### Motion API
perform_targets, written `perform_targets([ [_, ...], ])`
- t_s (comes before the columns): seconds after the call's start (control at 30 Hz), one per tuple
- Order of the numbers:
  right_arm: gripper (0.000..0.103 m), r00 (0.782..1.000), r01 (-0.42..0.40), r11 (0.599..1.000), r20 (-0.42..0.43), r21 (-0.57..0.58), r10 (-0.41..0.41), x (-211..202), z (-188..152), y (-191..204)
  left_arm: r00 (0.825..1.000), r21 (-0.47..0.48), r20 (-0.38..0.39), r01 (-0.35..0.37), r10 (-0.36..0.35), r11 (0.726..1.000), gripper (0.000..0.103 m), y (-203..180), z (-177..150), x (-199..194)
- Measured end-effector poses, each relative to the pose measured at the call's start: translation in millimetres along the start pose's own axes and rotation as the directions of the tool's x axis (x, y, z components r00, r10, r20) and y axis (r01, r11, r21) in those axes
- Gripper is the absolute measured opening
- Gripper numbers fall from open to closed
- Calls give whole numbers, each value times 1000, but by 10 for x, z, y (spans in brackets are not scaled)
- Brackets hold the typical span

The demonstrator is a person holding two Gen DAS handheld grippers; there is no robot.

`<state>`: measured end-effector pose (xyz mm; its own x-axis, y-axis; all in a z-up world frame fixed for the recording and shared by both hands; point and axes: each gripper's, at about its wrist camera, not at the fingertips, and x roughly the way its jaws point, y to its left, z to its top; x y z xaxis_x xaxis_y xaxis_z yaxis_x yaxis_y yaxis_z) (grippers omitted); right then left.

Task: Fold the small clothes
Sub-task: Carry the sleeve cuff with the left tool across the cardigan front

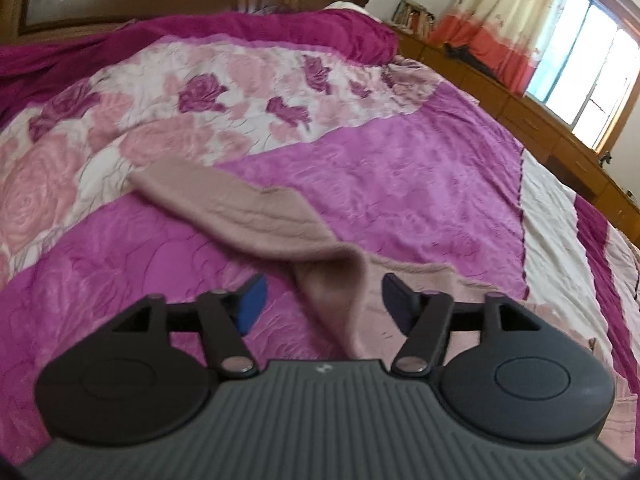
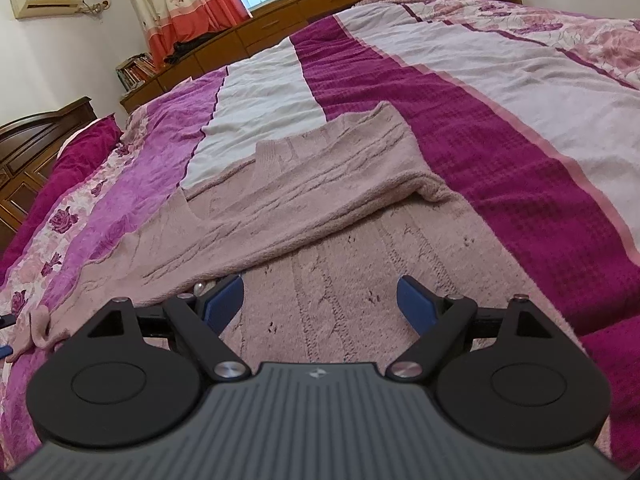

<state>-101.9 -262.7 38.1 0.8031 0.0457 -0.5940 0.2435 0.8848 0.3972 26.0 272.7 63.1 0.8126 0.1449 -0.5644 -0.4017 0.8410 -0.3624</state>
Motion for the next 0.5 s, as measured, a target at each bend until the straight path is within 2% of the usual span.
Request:
perform_targets([
  [0.13, 88, 1000, 2, 1000, -12, -10, -2, 42, -21, 22, 1000, -55, -12, 7, -8, 998, 70, 32, -32, 79],
  [0.2, 88, 1000, 4, 1000, -14, -11, -4, 51, -28, 20, 1000, -60, -15, 16, -17, 998, 75, -3, -30, 148],
  [0.3, 88, 1000, 9, 1000, -15, -9, -9, 60, -17, 12, 999, -67, -12, 40, -41, 997, 76, -63, 14, 266],
  [0.4, 88, 1000, 15, 1000, -13, -11, -15, 72, -12, 8, 998, -113, -26, 56, -60, 992, 76, -86, 92, 428],
  [0.47, 88, 1000, 16, 1000, -16, -6, -16, 85, -11, -7, 998, -132, -47, 40, -47, 990, 76, -88, 127, 567],
  [0.5, 88, 1000, 17, 1000, -20, -6, -17, 95, -13, -10, 998, -139, -61, 6, -15, 990, 76, -88, 138, 650],
])
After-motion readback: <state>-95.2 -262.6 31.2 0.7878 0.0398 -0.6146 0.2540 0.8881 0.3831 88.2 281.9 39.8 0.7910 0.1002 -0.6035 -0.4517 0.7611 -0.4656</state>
